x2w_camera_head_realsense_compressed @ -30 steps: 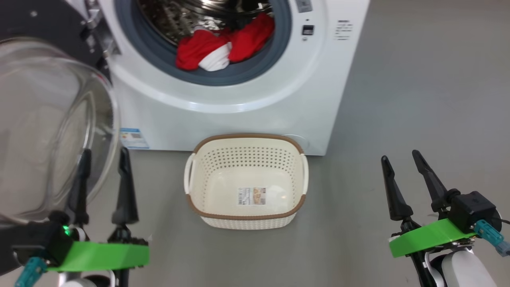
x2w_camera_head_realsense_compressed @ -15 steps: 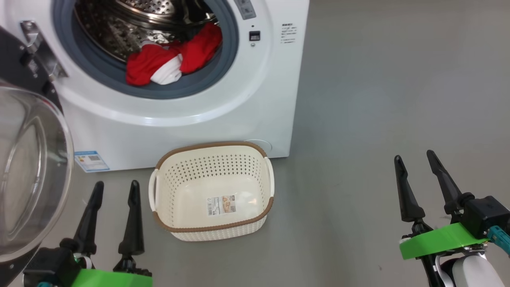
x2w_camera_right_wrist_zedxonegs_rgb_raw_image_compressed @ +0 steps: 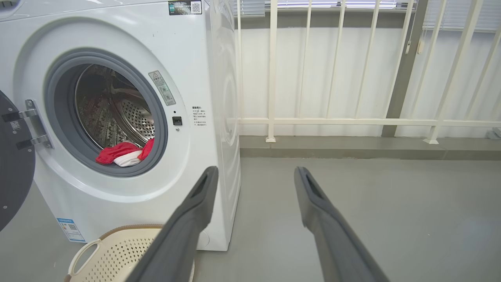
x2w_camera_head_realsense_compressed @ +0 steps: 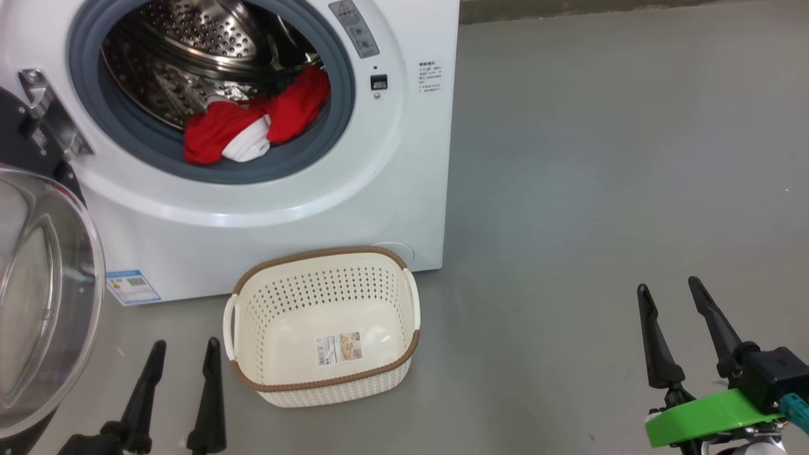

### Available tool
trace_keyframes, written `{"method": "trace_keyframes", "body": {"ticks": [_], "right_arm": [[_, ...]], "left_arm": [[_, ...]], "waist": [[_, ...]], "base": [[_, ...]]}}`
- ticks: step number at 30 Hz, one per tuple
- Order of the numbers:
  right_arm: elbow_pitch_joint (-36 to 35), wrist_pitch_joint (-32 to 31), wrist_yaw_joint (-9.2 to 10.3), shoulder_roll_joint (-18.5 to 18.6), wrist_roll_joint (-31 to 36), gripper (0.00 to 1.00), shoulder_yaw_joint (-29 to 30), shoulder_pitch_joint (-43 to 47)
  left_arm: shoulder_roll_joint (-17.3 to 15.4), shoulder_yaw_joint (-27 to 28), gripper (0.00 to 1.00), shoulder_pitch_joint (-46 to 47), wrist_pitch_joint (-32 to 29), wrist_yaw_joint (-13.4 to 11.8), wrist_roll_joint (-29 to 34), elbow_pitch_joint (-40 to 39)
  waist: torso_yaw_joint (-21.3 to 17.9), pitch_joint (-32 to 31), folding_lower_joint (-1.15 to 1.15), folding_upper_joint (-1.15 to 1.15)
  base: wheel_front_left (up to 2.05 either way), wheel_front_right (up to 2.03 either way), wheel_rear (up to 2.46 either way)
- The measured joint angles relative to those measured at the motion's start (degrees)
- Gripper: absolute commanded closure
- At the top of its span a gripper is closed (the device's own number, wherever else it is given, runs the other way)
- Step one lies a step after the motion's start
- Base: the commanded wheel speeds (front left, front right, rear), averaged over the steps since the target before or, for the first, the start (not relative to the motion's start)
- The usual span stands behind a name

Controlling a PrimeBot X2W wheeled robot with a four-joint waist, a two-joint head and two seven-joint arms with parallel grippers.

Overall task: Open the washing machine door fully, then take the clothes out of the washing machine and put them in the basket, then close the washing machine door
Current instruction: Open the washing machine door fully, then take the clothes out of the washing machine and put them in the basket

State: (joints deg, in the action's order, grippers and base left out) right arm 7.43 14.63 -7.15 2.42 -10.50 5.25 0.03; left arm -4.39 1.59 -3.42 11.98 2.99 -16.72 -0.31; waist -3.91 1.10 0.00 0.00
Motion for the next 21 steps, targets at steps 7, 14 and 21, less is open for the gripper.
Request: {"method": "trace_keyframes", "body": {"ticks": [7, 14, 21], "right_arm": [[-0.1, 0.0, 0.0, 0.0, 0.0, 0.0, 0.1, 1.2], [-0.4, 0.0, -0.07, -0.1, 0.4, 0.0, 0.1, 1.6], [-0.3, 0.0, -0.07, -0.2, 0.4, 0.0, -0.2, 2.2]], "left_arm": [[-0.4, 0.4, 0.0, -1.4, 0.0, -0.6, 0.0, 1.0], [-0.6, 0.5, 0.0, -1.6, 0.0, -1.0, 0.0, 1.2], [-0.6, 0.4, 0.0, -1.6, 0.0, -1.5, -0.1, 1.2]], "waist": [[-0.6, -1.5, 0.0, 0.0], [-0.4, -2.6, 0.01, 0.0], [0.2, -2.6, 0.0, 0.0]], "base": [[0.0, 0.0, 0.0], [0.0, 0.0, 0.0], [0.01, -0.01, 0.0]]}}
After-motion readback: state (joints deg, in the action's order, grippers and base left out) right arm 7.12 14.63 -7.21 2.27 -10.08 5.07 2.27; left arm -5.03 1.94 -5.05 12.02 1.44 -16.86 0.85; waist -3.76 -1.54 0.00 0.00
